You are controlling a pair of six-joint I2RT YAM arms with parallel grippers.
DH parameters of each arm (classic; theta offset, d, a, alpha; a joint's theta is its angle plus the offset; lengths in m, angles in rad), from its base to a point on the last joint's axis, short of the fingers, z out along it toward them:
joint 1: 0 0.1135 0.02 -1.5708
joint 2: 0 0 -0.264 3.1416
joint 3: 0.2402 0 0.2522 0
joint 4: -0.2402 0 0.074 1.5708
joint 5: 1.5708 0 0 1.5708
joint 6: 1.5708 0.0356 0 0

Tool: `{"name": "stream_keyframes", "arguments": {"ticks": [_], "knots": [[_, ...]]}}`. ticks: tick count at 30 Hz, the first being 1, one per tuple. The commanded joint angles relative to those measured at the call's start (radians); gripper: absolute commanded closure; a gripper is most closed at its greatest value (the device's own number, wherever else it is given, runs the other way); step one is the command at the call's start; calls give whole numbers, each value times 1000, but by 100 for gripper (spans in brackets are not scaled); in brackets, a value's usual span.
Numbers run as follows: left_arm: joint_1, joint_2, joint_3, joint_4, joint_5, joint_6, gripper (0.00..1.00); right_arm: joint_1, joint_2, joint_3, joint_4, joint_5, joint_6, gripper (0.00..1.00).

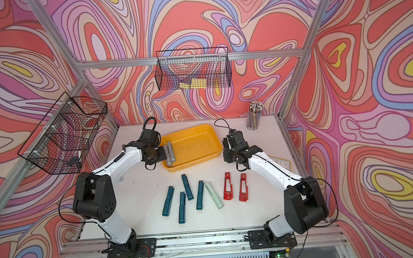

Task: Put the pruning pliers into the storage box
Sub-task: Pick up the pruning pliers from the center of the board, then adjust the storage box at the center of the board.

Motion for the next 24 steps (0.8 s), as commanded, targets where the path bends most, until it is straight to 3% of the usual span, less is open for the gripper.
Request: {"name": "stream_keyframes", "arguments": {"ticks": [1, 11, 15, 24], "knots": [[5, 33, 33, 1, -27, 17, 56, -4, -25, 15, 1, -11, -1, 94], [7, 92, 60, 3, -23, 29, 68, -4, -9, 18, 9, -17, -4, 93], [7, 109, 78, -5, -5, 36, 81, -4, 3, 16, 18, -18, -3, 93], [7, 132, 94, -11, 24, 61, 94, -4, 20, 12, 30, -31, 7, 93]]}}
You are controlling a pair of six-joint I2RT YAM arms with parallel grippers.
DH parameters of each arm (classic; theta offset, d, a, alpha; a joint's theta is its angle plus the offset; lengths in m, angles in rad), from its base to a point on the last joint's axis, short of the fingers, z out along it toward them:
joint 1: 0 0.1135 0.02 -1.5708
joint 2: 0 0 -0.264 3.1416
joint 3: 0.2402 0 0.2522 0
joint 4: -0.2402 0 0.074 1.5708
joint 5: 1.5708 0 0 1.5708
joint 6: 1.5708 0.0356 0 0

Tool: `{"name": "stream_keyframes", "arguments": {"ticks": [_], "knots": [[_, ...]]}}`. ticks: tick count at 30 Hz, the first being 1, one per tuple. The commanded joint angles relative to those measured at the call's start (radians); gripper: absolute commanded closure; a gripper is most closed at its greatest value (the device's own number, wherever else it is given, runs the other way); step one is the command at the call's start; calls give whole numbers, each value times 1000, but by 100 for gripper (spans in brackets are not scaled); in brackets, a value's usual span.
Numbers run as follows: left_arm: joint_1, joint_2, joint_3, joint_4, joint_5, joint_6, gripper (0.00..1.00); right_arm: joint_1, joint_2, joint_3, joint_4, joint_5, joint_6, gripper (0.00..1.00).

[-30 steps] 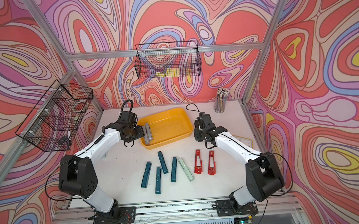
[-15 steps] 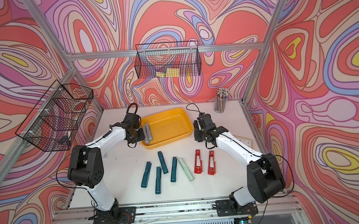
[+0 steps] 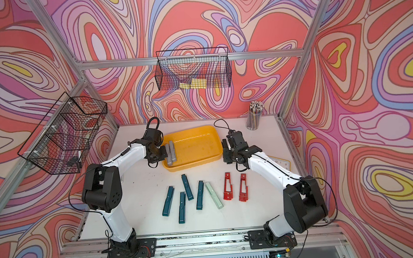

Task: Put the pruning pliers into the storage box
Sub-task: Adjust the storage box at the center of the board.

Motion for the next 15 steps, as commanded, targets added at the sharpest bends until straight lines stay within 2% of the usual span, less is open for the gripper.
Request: {"name": "stream_keyframes", "arguments": {"ticks": [1, 10, 15], "knots": [[0, 20, 23, -16, 22, 27, 96, -4, 9, 14, 29, -9, 6, 93], [-5, 18, 27, -14, 70, 13, 99, -4, 19, 40, 39, -28, 12, 93], [-29, 15, 47, -29, 70, -1, 99, -4, 65, 86, 60, -81, 23, 94]]}}
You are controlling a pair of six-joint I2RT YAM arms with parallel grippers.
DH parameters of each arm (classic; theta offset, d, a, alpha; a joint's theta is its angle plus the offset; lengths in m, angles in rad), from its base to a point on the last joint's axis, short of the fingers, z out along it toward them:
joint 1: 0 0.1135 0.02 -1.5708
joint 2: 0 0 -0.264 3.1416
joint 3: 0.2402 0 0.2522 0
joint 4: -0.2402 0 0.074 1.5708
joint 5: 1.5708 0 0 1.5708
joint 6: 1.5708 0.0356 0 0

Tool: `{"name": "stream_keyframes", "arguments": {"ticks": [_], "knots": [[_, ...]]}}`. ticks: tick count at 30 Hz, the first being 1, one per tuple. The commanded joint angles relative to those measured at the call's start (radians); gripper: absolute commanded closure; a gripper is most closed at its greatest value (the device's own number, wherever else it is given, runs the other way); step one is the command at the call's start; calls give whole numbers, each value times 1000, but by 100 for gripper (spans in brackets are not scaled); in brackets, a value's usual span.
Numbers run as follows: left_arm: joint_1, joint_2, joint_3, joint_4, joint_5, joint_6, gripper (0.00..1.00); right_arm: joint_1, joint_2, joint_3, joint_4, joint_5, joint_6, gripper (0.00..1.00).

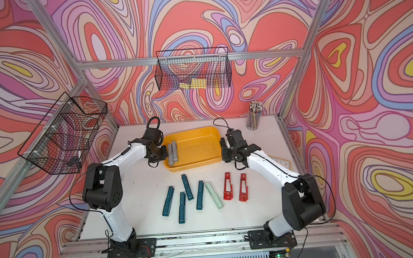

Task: Put the pruning pliers into the storage box
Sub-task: Adjust the storage box at the center of the board.

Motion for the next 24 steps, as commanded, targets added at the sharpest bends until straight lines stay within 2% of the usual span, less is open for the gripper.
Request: {"name": "stream_keyframes", "arguments": {"ticks": [1, 9, 24], "knots": [[-32, 6, 36, -27, 21, -13, 99, -3, 37, 52, 51, -48, 16, 93], [-107, 37, 85, -37, 7, -59, 99, 19, 134, 141, 75, -91, 19, 94], [-154, 66, 117, -16, -38, -173, 99, 128, 372, 322, 83, -68, 39, 94]]}}
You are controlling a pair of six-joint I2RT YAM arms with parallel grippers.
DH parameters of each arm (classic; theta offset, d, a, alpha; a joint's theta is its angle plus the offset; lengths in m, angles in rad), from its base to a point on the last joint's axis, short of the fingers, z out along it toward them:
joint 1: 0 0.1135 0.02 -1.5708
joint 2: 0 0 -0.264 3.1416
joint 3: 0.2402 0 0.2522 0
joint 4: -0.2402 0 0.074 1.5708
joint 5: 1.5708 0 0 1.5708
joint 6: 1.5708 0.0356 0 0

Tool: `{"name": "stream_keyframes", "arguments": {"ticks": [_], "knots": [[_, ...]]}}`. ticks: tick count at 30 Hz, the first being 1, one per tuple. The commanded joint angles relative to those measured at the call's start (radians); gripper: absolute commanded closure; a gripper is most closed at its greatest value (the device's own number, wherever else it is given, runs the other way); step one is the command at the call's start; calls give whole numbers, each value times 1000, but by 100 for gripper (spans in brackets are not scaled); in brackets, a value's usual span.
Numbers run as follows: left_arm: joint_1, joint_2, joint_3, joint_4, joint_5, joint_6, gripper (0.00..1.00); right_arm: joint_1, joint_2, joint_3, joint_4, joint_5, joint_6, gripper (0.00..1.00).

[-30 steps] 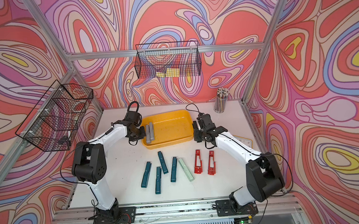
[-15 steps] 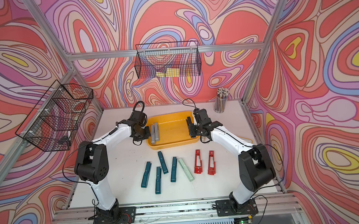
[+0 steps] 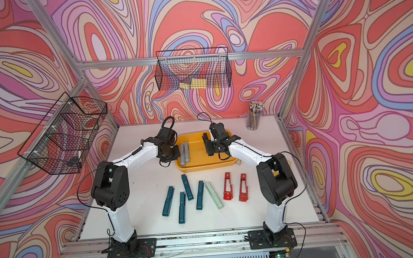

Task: Put the pruning pliers into the storage box
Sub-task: Adjust the storage box at the center of the board.

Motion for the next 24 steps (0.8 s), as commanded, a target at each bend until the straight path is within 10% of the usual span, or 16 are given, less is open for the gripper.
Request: {"name": "stream_keyframes", "arguments": {"ticks": [1, 14, 24], "knots": [[-4, 13, 33, 8, -30, -48, 99, 40, 39, 43, 16, 19, 15, 94], [-5, 21, -1, 51, -6, -61, 87, 102, 151, 81, 60, 51, 49, 94], [-6, -10, -15, 57, -4, -39, 56, 103, 217, 129, 79, 43, 40, 95]]}}
